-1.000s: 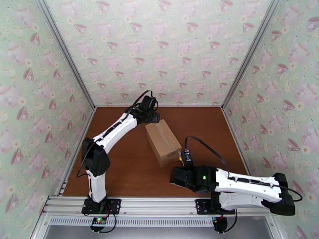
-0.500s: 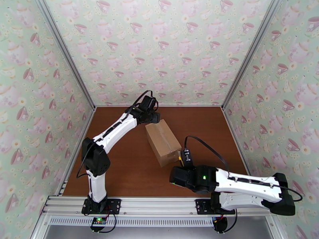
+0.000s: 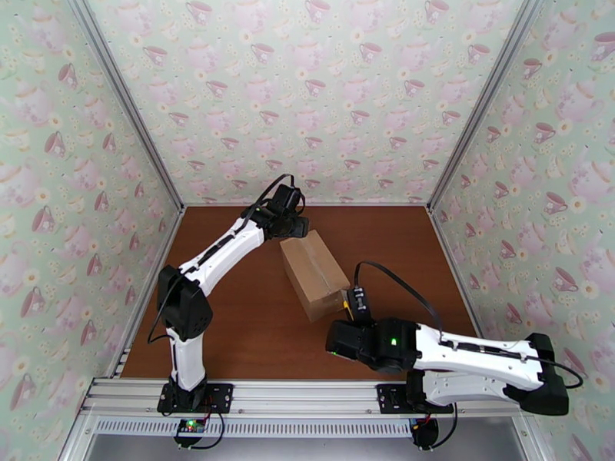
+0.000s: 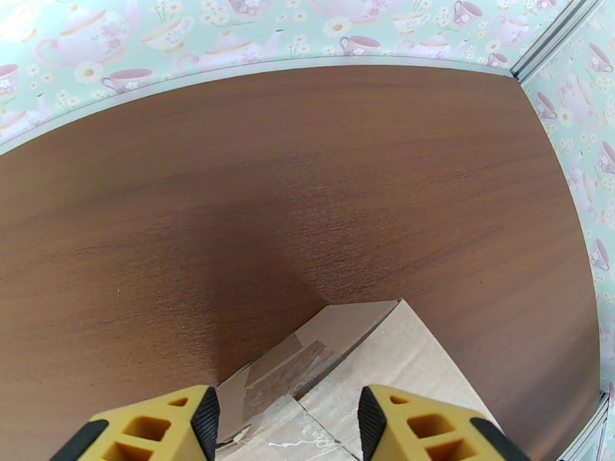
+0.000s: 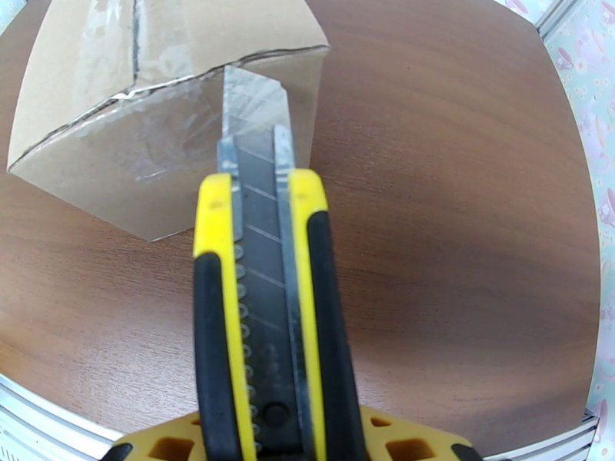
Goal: Unpack the express box
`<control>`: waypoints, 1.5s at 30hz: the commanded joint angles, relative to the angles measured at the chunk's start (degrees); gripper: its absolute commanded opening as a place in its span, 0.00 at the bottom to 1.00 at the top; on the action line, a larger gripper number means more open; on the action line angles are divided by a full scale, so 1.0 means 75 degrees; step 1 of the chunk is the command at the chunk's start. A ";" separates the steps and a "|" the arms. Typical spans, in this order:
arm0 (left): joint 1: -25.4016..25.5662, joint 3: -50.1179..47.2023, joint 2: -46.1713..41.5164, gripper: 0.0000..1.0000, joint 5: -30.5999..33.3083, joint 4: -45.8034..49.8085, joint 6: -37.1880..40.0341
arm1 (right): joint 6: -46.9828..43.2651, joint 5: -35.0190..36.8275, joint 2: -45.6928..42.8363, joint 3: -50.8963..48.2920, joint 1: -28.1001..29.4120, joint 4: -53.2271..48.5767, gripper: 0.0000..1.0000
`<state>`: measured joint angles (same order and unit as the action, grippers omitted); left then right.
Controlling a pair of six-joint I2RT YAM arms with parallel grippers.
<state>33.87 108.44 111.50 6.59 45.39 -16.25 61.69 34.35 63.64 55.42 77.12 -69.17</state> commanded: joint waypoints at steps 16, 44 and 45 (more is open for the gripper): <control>-0.0003 0.0081 0.0132 0.54 -0.0153 0.0089 0.0139 | 0.0477 0.0335 -0.0276 0.0047 -0.0030 -0.0586 0.00; -0.0001 0.0103 0.0151 0.54 -0.0181 0.0136 0.0151 | 0.0154 0.0248 0.0398 0.0398 -0.0034 -0.0545 0.00; -0.0002 0.0102 0.0137 0.54 -0.0179 0.0153 0.0162 | 0.0153 0.0251 0.0405 0.0415 -0.0029 -0.0532 0.00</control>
<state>33.87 108.44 111.50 6.57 45.47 -16.12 63.64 35.35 66.46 56.31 77.12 -72.79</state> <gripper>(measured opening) 0.541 0.410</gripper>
